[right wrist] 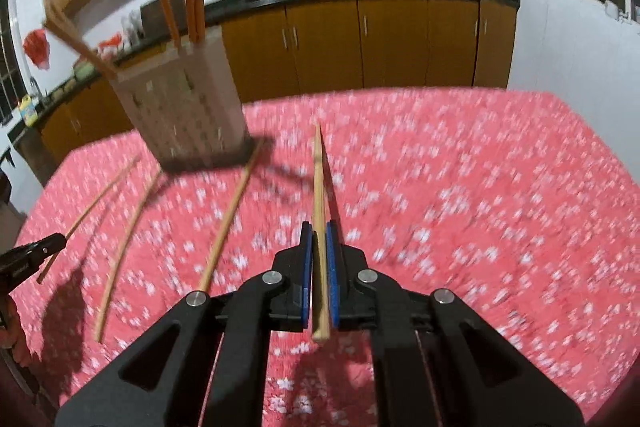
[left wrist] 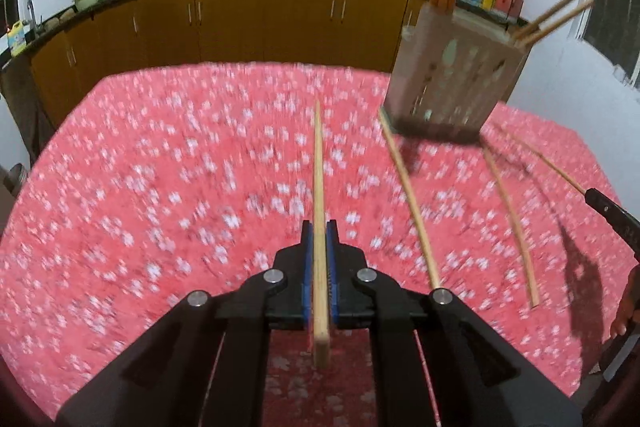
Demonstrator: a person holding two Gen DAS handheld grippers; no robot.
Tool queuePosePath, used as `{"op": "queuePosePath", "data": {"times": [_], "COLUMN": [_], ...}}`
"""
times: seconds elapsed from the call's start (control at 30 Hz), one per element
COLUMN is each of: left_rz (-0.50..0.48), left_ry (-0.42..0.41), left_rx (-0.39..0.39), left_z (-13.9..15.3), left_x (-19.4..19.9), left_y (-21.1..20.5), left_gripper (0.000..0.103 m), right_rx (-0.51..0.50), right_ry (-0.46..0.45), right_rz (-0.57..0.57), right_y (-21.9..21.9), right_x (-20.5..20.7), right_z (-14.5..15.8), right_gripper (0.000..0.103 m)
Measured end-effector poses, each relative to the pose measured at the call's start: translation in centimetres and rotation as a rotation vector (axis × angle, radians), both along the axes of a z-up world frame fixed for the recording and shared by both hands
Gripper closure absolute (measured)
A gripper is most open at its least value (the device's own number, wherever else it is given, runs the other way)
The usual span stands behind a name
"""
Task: Organize utensils
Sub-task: 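Lift both held chopsticks upright and carry them over the holder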
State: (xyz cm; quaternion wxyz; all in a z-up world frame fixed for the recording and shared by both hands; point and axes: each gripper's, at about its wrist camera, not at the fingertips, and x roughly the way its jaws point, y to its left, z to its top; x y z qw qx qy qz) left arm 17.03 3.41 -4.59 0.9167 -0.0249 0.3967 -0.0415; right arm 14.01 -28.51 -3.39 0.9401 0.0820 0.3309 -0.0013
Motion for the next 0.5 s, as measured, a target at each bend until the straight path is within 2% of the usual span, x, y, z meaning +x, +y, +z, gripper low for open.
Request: {"op": "queuePosePath", "data": {"times": [0.13,0.27,0.5], "left_rz": [-0.01,-0.019,-0.035], "left_ry": [-0.085,-0.16,-0.257], "left_rx": [-0.01,-0.041,-0.053], "left_z": [3.4,6.4,10.1], "left_x": [-0.5,-1.0,-0.8], "left_y": [0.2,0.9,0.5], "left_gripper": [0.095,0.095,0.095], "right_rx": [-0.003,-0.007,0.0], "right_ry": [-0.089,-0.155,-0.211], "right_rz": [-0.011,-0.014,-0.008], "right_y": [-0.6,-0.7,-0.9], "right_x": [-0.6,-0.6,-0.6], "right_z": [3.3,5.4,7.4], "right_gripper": [0.095,0.095,0.095]}}
